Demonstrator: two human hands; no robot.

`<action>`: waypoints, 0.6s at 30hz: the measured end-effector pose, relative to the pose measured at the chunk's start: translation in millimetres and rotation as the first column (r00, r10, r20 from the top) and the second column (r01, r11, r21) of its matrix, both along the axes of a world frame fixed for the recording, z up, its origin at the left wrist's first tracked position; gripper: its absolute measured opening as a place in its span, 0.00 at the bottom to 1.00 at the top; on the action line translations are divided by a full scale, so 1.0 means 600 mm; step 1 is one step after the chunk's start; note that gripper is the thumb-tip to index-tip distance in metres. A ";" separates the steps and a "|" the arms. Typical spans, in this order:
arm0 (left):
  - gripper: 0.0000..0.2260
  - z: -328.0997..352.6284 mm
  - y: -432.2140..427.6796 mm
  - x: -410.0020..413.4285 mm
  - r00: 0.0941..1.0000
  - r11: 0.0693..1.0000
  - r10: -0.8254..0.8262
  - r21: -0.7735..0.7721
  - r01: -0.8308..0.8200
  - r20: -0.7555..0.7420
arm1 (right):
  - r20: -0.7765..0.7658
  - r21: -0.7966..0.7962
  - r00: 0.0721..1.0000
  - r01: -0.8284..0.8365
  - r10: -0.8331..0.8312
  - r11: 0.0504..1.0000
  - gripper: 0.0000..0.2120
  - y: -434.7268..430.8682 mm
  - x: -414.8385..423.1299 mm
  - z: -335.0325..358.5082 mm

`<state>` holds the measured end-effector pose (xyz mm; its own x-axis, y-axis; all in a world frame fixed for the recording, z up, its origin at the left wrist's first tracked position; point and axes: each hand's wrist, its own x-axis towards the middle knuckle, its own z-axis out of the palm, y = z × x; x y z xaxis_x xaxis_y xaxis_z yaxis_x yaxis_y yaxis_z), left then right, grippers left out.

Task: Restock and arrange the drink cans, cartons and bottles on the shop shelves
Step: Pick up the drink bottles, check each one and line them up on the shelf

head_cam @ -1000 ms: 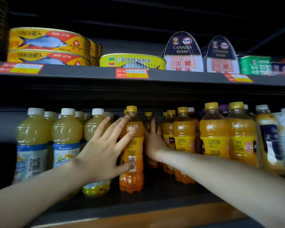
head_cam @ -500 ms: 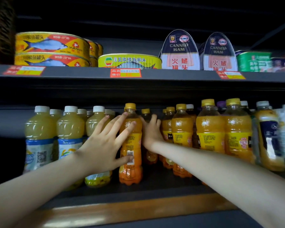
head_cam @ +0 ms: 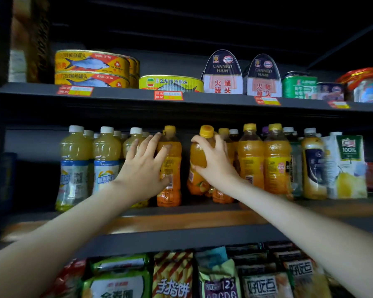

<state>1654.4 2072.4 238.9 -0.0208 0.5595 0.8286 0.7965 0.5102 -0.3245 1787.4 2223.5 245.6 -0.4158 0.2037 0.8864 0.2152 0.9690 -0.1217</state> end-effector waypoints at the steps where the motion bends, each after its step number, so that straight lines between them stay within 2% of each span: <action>1: 0.35 0.000 -0.003 0.013 1.000 0.999 -0.019 0.027 0.019 0.022 | -0.020 0.034 1.000 -0.012 0.013 0.999 0.29 -0.007 0.018 -0.002; 4: 0.30 -0.004 -0.012 0.061 0.992 0.988 -0.105 0.117 0.097 0.064 | -0.096 0.087 0.992 -0.075 0.083 0.993 0.30 -0.030 0.074 -0.009; 7: 0.30 -0.018 -0.022 0.123 0.959 0.964 -0.232 0.168 0.205 0.161 | -0.204 0.070 0.960 -0.180 0.191 0.981 0.31 -0.054 0.138 -0.016; 10: 0.32 -0.040 -0.034 0.191 0.888 0.909 -0.399 0.227 0.350 0.229 | -0.257 0.102 0.927 -0.254 0.272 0.962 0.33 -0.074 0.211 -0.031; 12: 0.31 -0.054 -0.044 0.238 0.803 0.868 -0.494 0.239 0.435 0.334 | -0.281 0.131 0.905 -0.295 0.320 0.947 0.33 -0.082 0.259 -0.043; 15: 0.32 -0.074 -0.050 0.292 0.737 0.850 -0.524 0.210 0.483 0.427 | -0.332 0.069 0.839 -0.434 0.431 0.898 0.33 -0.097 0.311 -0.063; 18: 0.33 -0.084 -0.057 0.336 0.687 0.838 -0.532 0.193 0.510 0.495 | -0.307 0.006 0.791 -0.554 0.529 0.832 0.33 -0.116 0.348 -0.078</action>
<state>1856.0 2038.2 188.6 -0.1584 0.5790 0.7998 0.9753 -0.0346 0.2182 1995.9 2153.9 198.7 -0.2125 0.0962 0.9724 -0.3982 0.9002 -0.1760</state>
